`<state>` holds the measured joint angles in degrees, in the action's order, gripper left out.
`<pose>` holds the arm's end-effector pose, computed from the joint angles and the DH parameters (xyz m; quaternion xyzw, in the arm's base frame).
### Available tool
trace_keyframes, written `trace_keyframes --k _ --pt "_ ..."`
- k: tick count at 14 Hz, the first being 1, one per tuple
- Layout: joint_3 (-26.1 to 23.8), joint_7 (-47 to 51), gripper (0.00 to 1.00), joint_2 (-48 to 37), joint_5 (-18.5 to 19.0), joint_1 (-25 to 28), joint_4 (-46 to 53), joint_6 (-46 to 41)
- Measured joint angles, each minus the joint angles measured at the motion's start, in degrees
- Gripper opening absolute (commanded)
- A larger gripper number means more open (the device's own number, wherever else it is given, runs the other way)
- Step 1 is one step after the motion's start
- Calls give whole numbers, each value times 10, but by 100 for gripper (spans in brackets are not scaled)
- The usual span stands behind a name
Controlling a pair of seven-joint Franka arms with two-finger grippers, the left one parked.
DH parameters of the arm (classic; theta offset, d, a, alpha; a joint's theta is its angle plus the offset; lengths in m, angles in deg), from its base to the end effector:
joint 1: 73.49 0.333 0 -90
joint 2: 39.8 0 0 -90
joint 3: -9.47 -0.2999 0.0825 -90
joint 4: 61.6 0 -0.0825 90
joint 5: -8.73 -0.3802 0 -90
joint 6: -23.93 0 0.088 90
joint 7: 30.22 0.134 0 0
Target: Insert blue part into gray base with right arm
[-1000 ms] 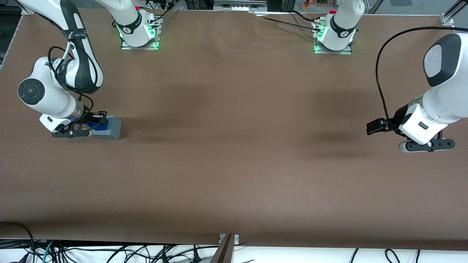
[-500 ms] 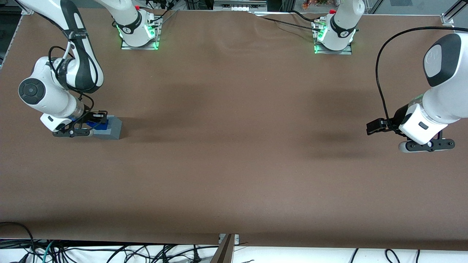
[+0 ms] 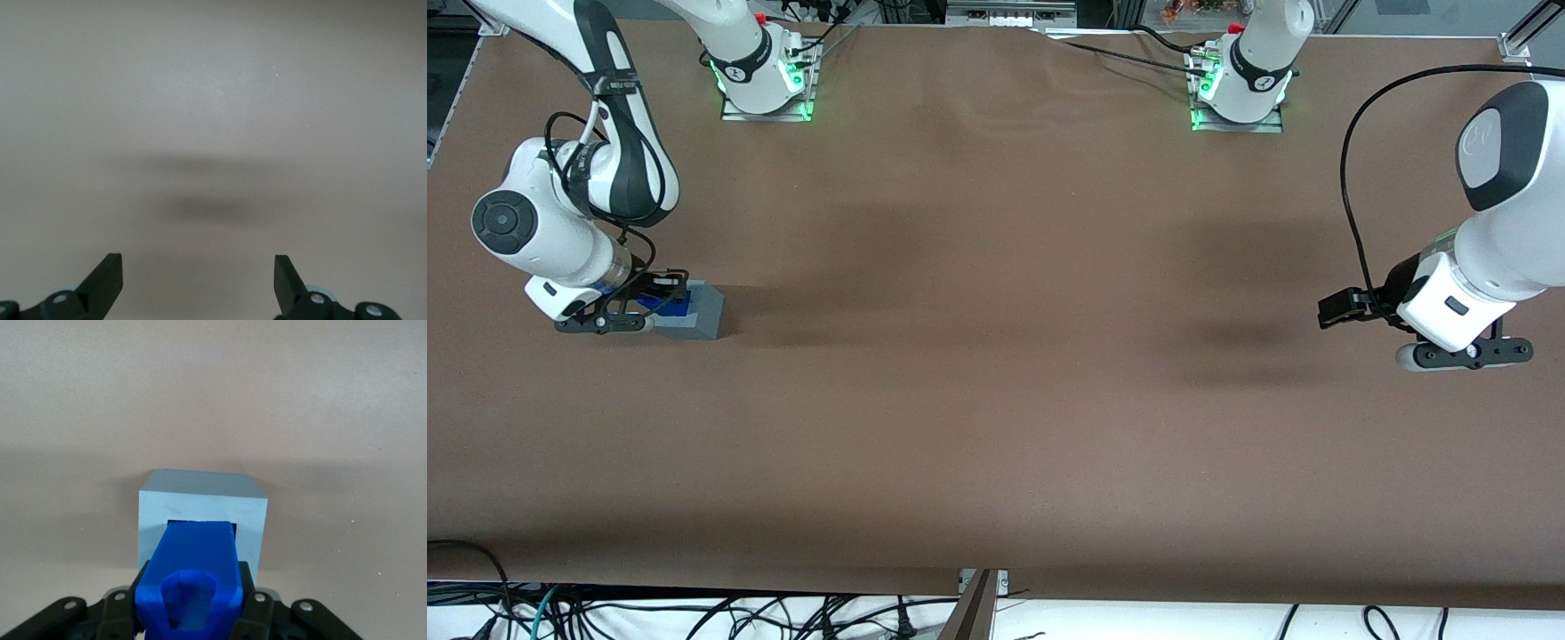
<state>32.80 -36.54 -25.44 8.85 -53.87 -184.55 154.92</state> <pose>0.5460 -0.0377 0.2479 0.9974 0.0269 -0.0492 0.0460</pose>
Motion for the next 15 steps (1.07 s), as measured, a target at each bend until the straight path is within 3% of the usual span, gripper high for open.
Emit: trace_keyframes --k 7,9,11,15 --pt "1 0 25 0 -4 0 0 0" --pt "1 0 37 0 -4 0 0 0" --pt "1 0 40 0 -4 0 0 0" --pt "1 0 33 0 -4 0 0 0"
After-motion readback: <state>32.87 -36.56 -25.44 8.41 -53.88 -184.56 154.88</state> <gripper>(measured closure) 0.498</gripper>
